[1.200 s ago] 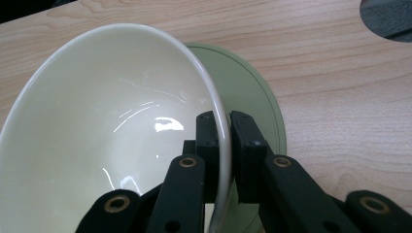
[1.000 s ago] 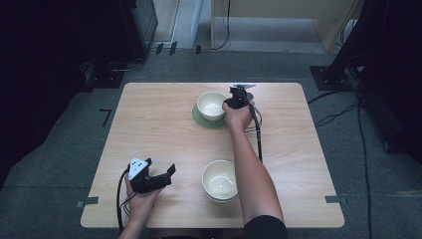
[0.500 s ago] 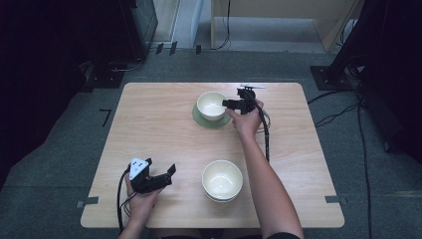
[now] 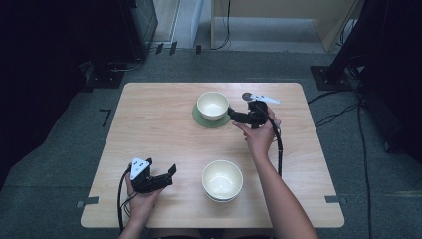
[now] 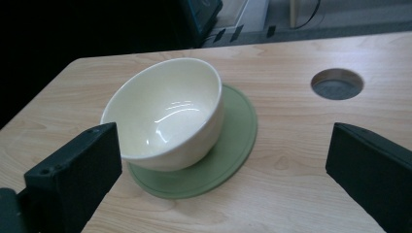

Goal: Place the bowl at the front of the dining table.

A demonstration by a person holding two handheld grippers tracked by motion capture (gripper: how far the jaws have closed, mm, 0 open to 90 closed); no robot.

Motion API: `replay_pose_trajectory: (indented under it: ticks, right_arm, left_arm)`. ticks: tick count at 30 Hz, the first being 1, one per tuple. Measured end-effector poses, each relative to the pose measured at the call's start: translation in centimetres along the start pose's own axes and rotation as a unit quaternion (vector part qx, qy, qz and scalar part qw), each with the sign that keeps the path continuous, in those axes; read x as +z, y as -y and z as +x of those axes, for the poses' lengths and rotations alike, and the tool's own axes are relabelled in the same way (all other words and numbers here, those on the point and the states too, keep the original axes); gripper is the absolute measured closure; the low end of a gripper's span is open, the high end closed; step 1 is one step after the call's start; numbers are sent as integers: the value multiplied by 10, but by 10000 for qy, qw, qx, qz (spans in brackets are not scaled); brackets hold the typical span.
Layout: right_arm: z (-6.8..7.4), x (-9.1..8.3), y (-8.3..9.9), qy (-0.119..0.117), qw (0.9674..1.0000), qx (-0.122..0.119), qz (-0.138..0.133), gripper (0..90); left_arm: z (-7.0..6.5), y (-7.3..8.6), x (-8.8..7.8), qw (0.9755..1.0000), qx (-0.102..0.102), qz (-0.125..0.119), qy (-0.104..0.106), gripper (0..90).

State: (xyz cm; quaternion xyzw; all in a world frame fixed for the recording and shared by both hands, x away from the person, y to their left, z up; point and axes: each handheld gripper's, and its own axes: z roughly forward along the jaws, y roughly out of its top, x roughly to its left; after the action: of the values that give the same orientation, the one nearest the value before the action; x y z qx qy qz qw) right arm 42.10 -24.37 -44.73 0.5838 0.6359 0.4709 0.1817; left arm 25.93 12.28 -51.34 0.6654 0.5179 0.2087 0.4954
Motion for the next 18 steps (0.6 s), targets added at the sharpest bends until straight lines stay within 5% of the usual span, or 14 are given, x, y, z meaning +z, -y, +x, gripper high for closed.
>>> replay_pose_trajectory:
  ticks: [4, 18]
  right_arm:
    - [0, -7, 7, 104, 9998, -161, 35, 0]
    - [-7, -33, 29, 101, 9998, -130, -63, 0]
  left_arm:
    - [0, 0, 0, 10000, 8, 0, 1, 0]
    - [-1, 0, 0, 10000, 55, 18, -4, 0]
